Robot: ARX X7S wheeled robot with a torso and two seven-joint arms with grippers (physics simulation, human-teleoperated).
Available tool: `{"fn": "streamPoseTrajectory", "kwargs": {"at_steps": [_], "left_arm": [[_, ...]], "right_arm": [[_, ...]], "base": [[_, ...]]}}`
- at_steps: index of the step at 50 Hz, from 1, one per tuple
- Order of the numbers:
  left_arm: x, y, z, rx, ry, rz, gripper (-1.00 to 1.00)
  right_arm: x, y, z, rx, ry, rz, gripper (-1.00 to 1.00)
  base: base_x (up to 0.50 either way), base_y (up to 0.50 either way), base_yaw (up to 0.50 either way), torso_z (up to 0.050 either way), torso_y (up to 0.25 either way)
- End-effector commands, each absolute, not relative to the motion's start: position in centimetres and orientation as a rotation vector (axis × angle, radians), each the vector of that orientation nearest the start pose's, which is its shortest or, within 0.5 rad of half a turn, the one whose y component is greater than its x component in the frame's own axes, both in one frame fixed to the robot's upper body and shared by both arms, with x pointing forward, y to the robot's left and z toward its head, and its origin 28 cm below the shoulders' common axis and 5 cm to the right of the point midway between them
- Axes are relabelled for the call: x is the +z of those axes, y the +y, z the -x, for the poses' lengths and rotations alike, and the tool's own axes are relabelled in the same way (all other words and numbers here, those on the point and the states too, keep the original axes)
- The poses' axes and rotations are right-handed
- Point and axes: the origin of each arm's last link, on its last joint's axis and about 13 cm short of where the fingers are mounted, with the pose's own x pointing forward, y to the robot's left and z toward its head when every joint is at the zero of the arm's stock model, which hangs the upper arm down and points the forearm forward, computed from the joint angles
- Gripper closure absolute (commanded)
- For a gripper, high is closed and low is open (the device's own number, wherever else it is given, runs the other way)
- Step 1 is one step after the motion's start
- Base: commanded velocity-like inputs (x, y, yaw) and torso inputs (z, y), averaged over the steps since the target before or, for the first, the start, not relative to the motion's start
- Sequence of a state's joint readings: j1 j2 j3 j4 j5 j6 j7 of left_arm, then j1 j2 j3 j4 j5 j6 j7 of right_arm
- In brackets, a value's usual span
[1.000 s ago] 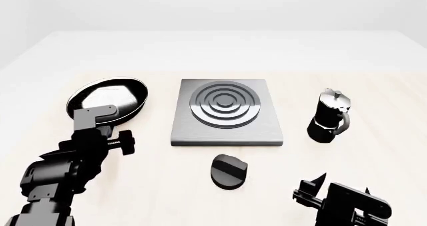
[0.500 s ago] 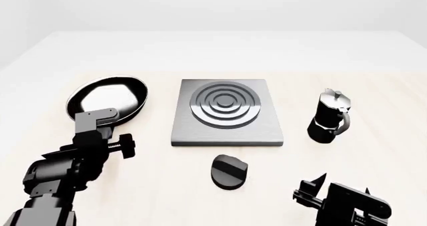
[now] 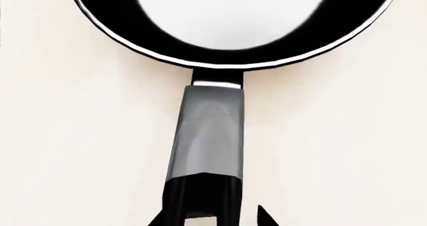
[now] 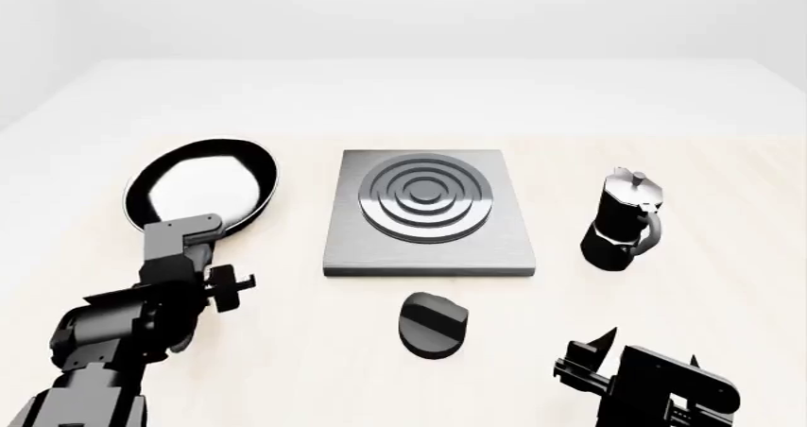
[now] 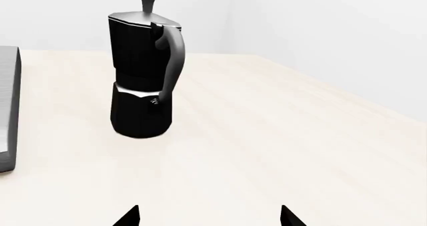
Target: Turn on the stove and put the frying pan on it.
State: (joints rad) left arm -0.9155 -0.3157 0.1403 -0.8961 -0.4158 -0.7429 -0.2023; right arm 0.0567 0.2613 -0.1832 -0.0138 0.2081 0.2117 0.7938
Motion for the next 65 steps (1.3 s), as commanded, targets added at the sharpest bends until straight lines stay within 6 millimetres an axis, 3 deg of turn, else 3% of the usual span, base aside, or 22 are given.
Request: {"fn": "streamPoseTrajectory", "kwargs": {"at_steps": [1,8,19,29,37,47,58,65], "left_arm": [[7.2,30.6,-34.9,0.320,0.737,0.076,1.00],[8.4,30.2,-34.6,0.285,0.665,0.049,1.00],[13.2,27.8,-34.0,0.173,0.501,-0.022,1.00],[15.1,26.3,-33.5,0.081,0.437,-0.080,1.00],[16.3,24.8,-34.0,-0.036,0.421,-0.142,1.00],[18.0,23.4,-34.9,-0.188,0.473,-0.055,1.00],[20.5,22.0,-36.2,-0.251,0.503,-0.056,1.00],[21.0,20.9,-36.5,-0.280,0.503,-0.103,1.00]], "right_arm": [[1.3,-12.5,-21.6,-0.618,0.143,0.141,-1.00],[1.3,-12.5,-21.6,-0.617,0.144,0.140,-1.00],[1.3,-12.5,-21.6,-0.616,0.146,0.139,-1.00],[1.3,-12.5,-21.6,-0.617,0.147,0.139,-1.00],[1.3,-12.5,-21.7,-0.616,0.149,0.139,-1.00],[1.3,-12.5,-21.7,-0.617,0.148,0.140,-1.00],[1.3,-12.5,-21.7,-0.616,0.148,0.139,-1.00],[1.3,-12.5,-21.7,-0.616,0.148,0.138,-1.00]], "base": [[0.00,0.00,0.00,0.000,0.000],[0.00,0.00,0.00,0.000,0.000],[0.00,0.00,0.00,0.000,0.000],[0.00,0.00,0.00,0.000,0.001],[0.00,0.00,0.00,0.000,0.003],[0.00,0.00,0.00,0.000,0.002],[0.00,0.00,0.00,0.000,0.002],[0.00,0.00,0.00,0.000,0.002]]}}
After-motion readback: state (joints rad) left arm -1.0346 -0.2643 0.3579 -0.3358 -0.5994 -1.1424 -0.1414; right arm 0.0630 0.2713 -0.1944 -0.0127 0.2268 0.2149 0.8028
